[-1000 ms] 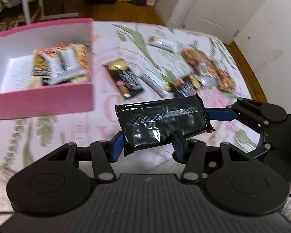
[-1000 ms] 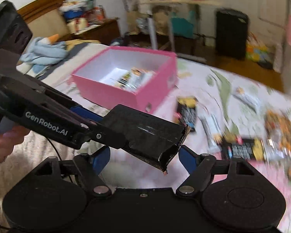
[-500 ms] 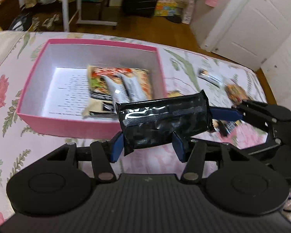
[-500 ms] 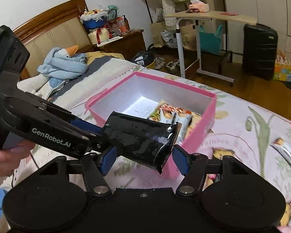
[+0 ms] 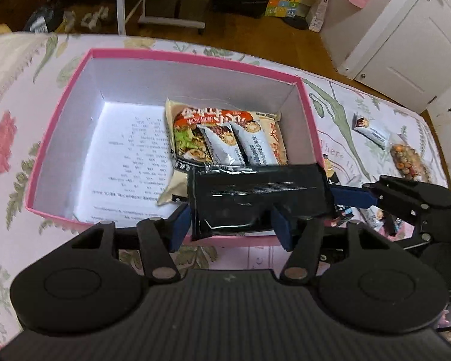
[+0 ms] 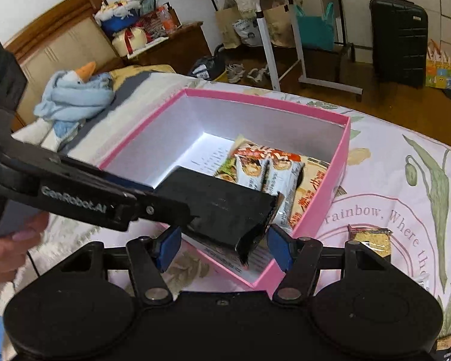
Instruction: Organize snacks
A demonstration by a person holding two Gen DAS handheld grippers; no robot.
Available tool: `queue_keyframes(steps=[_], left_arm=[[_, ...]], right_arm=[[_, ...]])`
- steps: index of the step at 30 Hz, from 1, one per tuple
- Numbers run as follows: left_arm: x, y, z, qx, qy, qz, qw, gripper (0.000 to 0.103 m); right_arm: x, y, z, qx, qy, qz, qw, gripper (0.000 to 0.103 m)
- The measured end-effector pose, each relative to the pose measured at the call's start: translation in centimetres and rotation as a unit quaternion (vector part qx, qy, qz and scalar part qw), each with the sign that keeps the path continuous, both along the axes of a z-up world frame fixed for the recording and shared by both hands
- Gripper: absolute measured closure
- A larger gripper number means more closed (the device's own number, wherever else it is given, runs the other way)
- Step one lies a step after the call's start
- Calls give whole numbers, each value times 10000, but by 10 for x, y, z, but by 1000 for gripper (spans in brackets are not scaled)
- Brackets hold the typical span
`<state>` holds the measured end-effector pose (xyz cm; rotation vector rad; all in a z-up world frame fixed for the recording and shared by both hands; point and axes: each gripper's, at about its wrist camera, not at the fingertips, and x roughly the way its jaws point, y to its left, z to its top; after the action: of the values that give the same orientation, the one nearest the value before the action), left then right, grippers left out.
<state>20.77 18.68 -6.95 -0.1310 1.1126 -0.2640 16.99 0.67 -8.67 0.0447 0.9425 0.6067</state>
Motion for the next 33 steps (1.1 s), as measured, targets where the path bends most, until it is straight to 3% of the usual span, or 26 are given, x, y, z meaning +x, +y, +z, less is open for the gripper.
queue_keyframes(steps=[3,12,19,24,33], left_arm=[[-5,-6,4,262,-177,-45,9995,40],[-36,-24,32,84,-363,-299,9989,40],[-57,-70,57,-128,-479,-893,9948,40],[-63,-117,53,-247,-454,-1270,9906,40],[-62,-204,4,-559,-174,-1694,9838,43]], right_arm=[[-7,-5,6,-40,-165,26,9999,33],[-49,-63,53,-93,-635,-319,9974,29],[-62,-135,67,-151,-380,-1000,9941,28],[-65,-188,54,-129,-75,-1657,9861,28],[-53,-267,-8,512,325,-2456,9675,28]])
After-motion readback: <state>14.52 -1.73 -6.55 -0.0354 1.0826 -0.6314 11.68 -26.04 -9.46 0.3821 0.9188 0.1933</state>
